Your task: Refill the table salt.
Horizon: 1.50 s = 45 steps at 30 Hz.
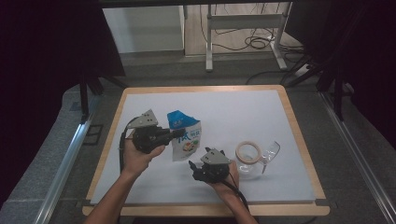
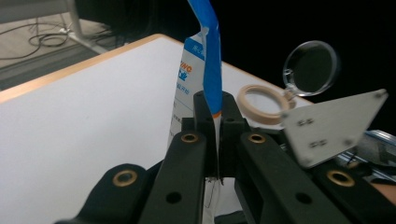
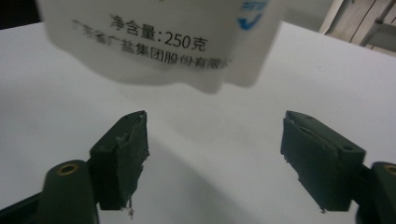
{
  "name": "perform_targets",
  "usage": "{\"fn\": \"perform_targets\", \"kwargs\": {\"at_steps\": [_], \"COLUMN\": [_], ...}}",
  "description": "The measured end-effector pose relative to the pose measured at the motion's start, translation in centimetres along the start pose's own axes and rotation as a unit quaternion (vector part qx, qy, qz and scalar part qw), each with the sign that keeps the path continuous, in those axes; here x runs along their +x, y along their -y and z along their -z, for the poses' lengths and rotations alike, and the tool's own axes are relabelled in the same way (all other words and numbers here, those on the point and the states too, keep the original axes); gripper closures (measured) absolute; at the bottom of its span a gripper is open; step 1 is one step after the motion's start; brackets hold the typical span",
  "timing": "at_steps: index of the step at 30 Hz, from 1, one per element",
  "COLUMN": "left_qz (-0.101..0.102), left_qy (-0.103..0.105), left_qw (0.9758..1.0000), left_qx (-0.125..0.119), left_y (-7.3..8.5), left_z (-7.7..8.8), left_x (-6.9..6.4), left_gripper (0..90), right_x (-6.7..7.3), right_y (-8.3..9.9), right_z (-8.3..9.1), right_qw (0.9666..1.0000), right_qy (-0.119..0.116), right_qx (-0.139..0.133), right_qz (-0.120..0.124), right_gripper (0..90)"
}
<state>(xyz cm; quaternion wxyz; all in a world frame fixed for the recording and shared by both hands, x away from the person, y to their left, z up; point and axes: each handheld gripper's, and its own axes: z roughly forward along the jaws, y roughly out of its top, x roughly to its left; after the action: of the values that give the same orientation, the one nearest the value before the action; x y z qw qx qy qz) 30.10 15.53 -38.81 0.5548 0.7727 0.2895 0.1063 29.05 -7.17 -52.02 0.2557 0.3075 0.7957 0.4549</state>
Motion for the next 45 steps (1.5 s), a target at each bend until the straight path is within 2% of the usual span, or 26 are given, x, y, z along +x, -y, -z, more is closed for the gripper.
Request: {"fn": "perform_targets", "kwargs": {"at_steps": [3, 6, 7, 10, 12, 14, 17, 19, 21, 24, 27, 28, 31, 45], "left_qz": [-0.003, -0.006, -0.006, 0.008, 0.01, 0.007, 0.005, 0.007, 0.007, 0.004, 0.003, 0.003, 0.004, -0.015], "left_qy": [0.007, 0.019, 0.019, 0.034, 0.037, 0.035, 0.037, 0.044, 0.045, 0.051, 0.055, 0.06, 0.066, 0.085], "left_qw": [1.0, 0.9998, 0.9998, 0.9994, 0.9992, 0.9993, 0.9993, 0.999, 0.9989, 0.9985, 0.9982, 0.9979, 0.9974, 0.9957], "left_qx": [-0.003, -0.004, -0.004, -0.004, -0.004, -0.001, 0.003, 0.006, 0.009, 0.02, 0.022, 0.024, 0.028, 0.033], "left_y": [-0.5, -1.0, -1.0, -1.1, -1.2, -1.3, -1.4, -1.5, -1.6, -1.6, -1.6, -1.6, -1.7, -2.8], "left_z": [-0.1, -0.5, -0.5, -1.5, -1.8, -2.5, -3.0, -3.7, -4.0, -5.4, -5.9, -6.4, -6.8, -8.3], "left_x": [-0.6, -1.3, -1.3, -1.4, -1.4, -1.6, -1.7, -1.8, -1.9, -2.4, -2.6, -2.7, -2.9, -4.4], "left_gripper": [90.0, 90.0, 90.0, 90.0, 90.0, 90.0, 90.0, 90.0, 90.0, 90.0, 90.0, 90.0, 90.0, 90.0], "right_x": [0.2, 0.5, 0.5, 0.9, 0.9, 0.7, 0.7, 0.7, 0.8, 0.9, 0.9, 0.8, 0.8, 0.8], "right_y": [-0.1, 0.0, 0.0, -0.1, 0.0, 0.3, 0.5, 0.9, 1.1, 1.5, 1.8, 2.0, 2.2, 2.9], "right_z": [0.0, 0.4, 0.4, 1.2, 1.2, 1.5, 1.8, 2.5, 2.8, 3.3, 3.5, 3.7, 3.8, 5.1], "right_qw": [0.9999, 0.9986, 0.9986, 0.9955, 0.9954, 0.9963, 0.9967, 0.9975, 0.998, 0.9985, 0.9986, 0.9991, 0.9993, 0.9978], "right_qy": [0.01, 0.027, 0.027, 0.042, 0.042, 0.035, 0.035, 0.033, 0.027, 0.023, 0.022, 0.016, 0.015, 0.039], "right_qx": [-0.009, -0.037, -0.037, -0.068, -0.066, -0.059, -0.054, -0.046, -0.042, -0.035, -0.037, -0.035, -0.032, -0.053], "right_qz": [0.004, 0.027, 0.027, 0.051, 0.055, 0.051, 0.049, 0.043, 0.04, 0.035, 0.029, 0.018, 0.014, 0.007], "right_gripper": [21.8, 22.0, 22.0, 25.5, 26.8, 32.8, 36.7, 40.5, 40.7, 40.7, 40.7, 40.7, 40.7, 45.7]}}
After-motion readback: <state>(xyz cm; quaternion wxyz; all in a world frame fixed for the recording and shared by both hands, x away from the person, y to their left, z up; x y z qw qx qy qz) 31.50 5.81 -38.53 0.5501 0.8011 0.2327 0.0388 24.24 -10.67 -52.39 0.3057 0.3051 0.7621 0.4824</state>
